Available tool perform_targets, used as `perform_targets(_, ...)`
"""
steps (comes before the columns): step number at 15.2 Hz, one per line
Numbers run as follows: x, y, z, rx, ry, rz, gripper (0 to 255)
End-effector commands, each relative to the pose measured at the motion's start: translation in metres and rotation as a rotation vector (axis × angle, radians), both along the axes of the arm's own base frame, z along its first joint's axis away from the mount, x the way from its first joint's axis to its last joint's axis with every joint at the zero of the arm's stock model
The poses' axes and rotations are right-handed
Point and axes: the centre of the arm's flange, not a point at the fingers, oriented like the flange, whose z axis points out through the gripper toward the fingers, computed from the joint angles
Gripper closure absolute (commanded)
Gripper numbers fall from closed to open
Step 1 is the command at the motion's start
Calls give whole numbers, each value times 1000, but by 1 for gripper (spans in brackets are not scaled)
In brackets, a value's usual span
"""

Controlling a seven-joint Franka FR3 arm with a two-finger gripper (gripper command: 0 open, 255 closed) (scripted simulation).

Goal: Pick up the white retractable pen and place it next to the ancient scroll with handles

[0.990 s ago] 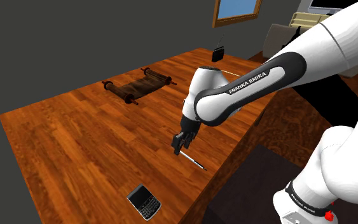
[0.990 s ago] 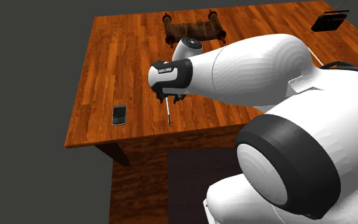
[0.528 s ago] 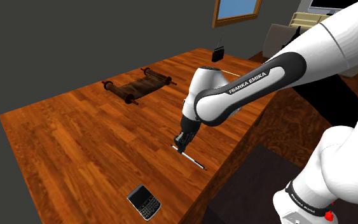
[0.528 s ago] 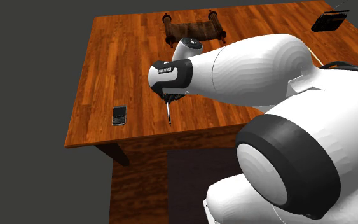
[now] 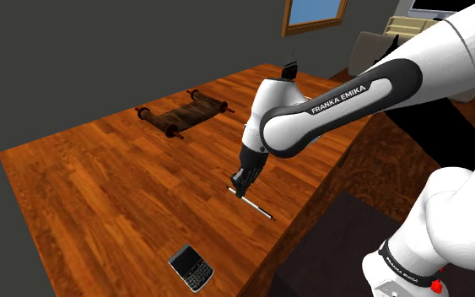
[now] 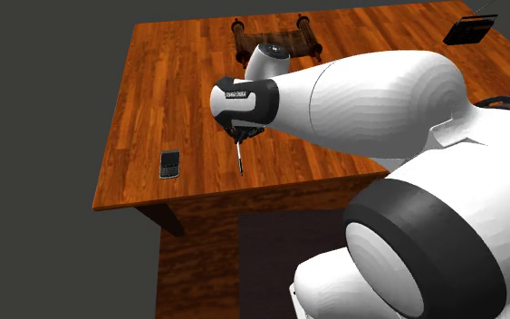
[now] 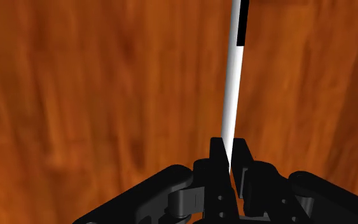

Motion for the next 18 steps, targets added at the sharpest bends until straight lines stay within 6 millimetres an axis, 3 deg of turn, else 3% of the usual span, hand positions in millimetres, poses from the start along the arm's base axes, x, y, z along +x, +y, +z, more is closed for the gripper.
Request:
perform_targets(1, 0, -1, 11, 0, 0, 0, 255)
perform_targets(18, 0, -1, 100, 0, 0, 0, 255)
